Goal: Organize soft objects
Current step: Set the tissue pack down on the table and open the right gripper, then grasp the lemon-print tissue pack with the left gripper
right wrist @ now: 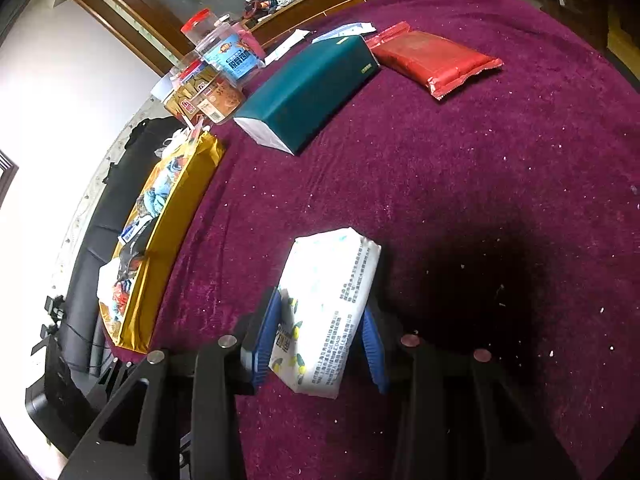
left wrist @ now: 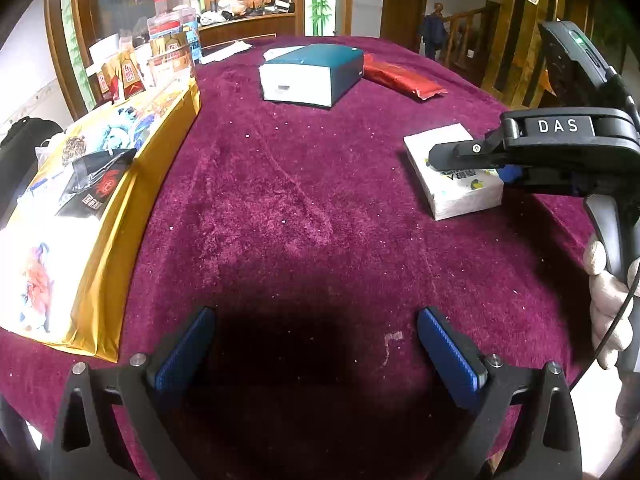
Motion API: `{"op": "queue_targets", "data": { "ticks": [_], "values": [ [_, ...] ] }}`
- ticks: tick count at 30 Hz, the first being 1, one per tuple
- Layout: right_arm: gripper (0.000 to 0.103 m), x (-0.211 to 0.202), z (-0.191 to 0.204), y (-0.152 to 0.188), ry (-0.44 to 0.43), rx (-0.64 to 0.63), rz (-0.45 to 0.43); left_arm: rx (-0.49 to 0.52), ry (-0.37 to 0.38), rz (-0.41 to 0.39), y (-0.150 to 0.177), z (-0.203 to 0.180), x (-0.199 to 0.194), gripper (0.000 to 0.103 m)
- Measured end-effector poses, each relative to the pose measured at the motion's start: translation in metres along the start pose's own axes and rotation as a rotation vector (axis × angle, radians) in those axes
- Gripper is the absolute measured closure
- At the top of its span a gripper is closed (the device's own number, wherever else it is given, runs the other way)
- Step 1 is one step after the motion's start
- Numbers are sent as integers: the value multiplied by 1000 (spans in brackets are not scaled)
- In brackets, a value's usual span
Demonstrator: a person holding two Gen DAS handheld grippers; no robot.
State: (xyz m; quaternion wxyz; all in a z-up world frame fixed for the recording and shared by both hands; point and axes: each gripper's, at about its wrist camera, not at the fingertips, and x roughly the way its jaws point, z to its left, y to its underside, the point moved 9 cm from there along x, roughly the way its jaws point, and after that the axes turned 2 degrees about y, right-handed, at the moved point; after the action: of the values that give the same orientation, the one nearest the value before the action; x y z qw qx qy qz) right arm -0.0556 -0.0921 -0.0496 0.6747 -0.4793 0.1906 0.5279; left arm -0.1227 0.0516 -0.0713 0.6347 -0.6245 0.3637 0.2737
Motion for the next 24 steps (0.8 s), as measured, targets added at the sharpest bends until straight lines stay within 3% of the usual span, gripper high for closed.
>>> {"op": "queue_targets", "data": {
  "ticks": [4, 8, 13, 19, 24],
  "values": [
    [61, -2, 0, 2, 8, -19, 13, 11, 12, -6, 1, -1, -1, 1],
    [41, -18, -17, -1, -16, 28, 2, 31, 53, 21, 2, -2, -3, 1],
    [39, -49, -64, -20, 31, 104, -73, -54, 188, 23, -6, -6, -16, 1],
    [38, -62, -108, -38, 59, 195, -117, -42, 251, -42, -30, -28, -29, 1],
    [34, -58, -116, -38, 30, 216, -130, -30, 272, 16, -51, -48, -12, 1]
  ]
}}
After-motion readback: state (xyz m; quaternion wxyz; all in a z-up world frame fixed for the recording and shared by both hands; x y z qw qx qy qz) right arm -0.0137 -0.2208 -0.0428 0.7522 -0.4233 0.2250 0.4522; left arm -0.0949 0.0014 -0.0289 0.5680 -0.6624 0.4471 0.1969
